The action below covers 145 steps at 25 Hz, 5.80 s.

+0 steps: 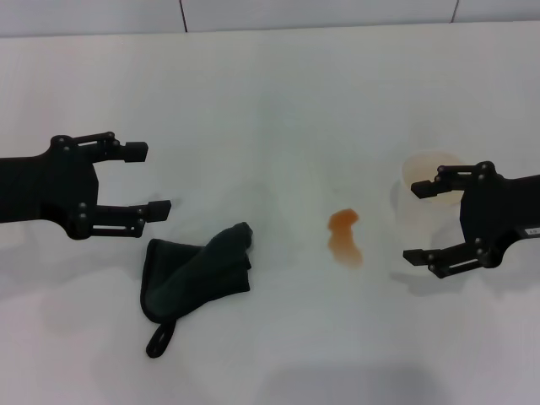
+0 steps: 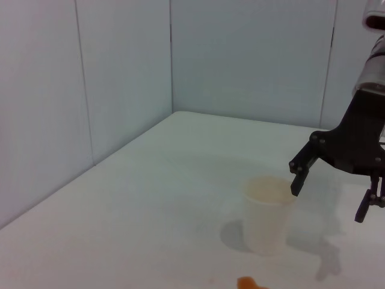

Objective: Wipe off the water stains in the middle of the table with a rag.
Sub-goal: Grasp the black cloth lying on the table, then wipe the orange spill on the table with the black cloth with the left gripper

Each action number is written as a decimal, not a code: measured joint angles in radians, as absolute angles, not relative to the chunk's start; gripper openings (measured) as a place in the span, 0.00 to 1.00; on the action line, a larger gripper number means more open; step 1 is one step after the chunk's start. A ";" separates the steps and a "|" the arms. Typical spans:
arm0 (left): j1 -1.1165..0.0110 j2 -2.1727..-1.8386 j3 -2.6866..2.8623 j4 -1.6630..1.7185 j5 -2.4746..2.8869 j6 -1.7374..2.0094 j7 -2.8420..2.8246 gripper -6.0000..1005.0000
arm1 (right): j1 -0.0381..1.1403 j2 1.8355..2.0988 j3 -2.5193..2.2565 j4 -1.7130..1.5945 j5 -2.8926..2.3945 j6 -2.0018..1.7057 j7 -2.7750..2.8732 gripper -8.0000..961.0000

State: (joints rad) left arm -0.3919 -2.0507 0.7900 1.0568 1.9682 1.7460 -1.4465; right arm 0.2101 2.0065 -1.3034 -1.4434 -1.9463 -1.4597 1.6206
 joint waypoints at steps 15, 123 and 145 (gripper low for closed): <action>-0.452 -2.042 0.800 1.068 2.165 1.769 -1.633 0.86 | 0.213 2.009 -1.302 -1.450 -1.933 -1.456 1.635 0.91; -0.726 -2.087 1.290 0.922 2.486 1.500 -1.863 0.42 | 0.201 2.010 -1.316 -1.380 -1.868 -1.452 1.628 0.91; -0.751 -2.081 1.320 0.937 2.433 1.389 -1.863 0.09 | 0.200 2.009 -1.317 -1.385 -1.868 -1.452 1.627 0.91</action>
State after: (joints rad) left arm -0.7507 -2.0806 1.3205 0.9373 2.4327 1.3887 -1.8630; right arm 0.1997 2.0094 -1.3166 -1.3847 -1.8684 -1.4524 1.6275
